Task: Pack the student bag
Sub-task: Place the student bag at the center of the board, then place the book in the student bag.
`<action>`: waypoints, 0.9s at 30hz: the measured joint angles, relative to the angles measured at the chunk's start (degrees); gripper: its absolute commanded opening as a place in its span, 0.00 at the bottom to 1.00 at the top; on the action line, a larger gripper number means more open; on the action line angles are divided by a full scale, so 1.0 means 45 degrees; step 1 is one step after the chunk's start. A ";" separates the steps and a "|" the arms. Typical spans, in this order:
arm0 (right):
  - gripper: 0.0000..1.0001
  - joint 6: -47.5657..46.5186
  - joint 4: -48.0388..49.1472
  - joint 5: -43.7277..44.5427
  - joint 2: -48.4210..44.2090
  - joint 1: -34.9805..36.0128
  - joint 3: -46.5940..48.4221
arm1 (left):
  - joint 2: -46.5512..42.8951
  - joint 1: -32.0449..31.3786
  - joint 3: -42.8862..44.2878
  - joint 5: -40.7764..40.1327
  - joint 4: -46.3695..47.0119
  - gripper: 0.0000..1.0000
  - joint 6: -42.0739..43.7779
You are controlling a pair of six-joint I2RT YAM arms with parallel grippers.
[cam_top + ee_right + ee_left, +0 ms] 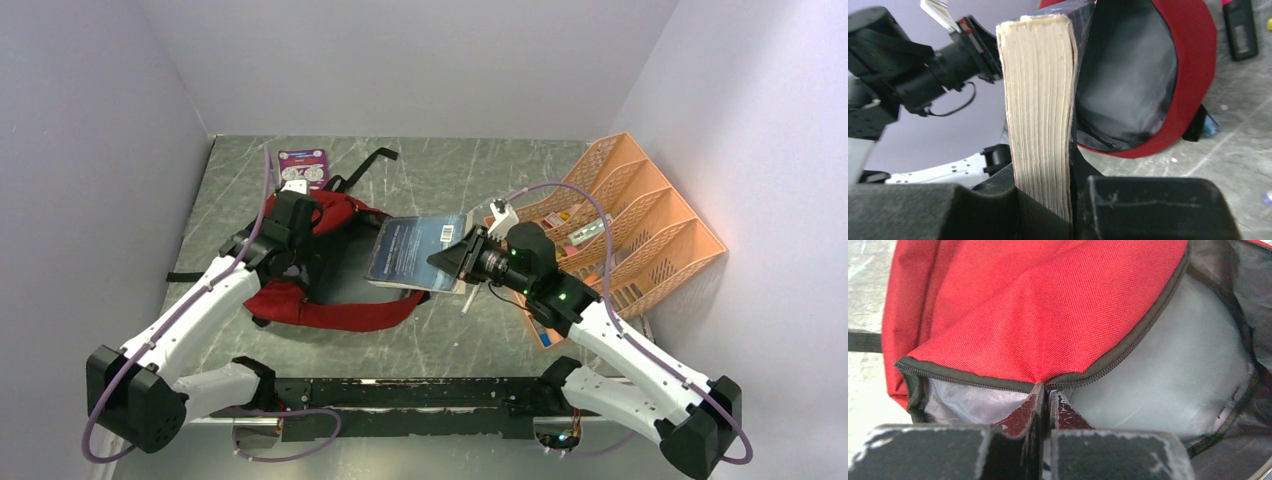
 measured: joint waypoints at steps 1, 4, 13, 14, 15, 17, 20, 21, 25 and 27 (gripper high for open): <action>0.00 0.0199 0.0204 0.0000 0.0029 0.0000 -0.0005 | -0.0049 0.0000 -0.0063 0.0146 0.0131 0.05 0.0005; 0.00 0.0801 0.1049 -0.0034 0.0282 0.0019 -0.0024 | -0.0233 0.0000 -0.0350 0.0636 0.0447 0.05 0.0068; 0.00 0.1821 0.2205 0.0631 0.2127 0.0991 -0.0189 | -0.0053 0.0000 -0.0437 0.1520 0.0680 0.05 0.0311; 0.00 0.1841 0.2205 0.0724 0.2225 0.1141 -0.0189 | -0.0049 0.0000 -0.0437 0.1564 0.0704 0.05 0.0345; 0.00 0.1865 0.2200 0.0884 0.2370 0.1302 -0.0189 | -0.0053 0.0000 -0.0437 0.1593 0.0729 0.05 0.0379; 0.00 0.1919 0.2215 0.1103 0.2569 0.1472 -0.0189 | -0.0053 0.0000 -0.0437 0.1681 0.0797 0.05 0.0452; 0.00 0.1982 0.2521 0.1341 0.3099 0.1579 -0.0185 | -0.0063 0.0000 -0.0437 0.1880 0.0869 0.05 0.0656; 0.00 0.2006 0.2691 0.1433 0.3415 0.1627 -0.0170 | -0.0063 0.0000 -0.0437 0.1957 0.0903 0.05 0.0729; 0.00 0.2152 0.3191 0.1559 0.4619 0.1831 -0.0141 | -0.0073 0.0000 -0.0437 0.2249 0.1039 0.05 0.1059; 0.00 0.2278 0.3536 0.1496 0.5236 0.1899 -0.0092 | -0.0126 0.0000 -0.0437 0.2414 0.1141 0.05 0.1243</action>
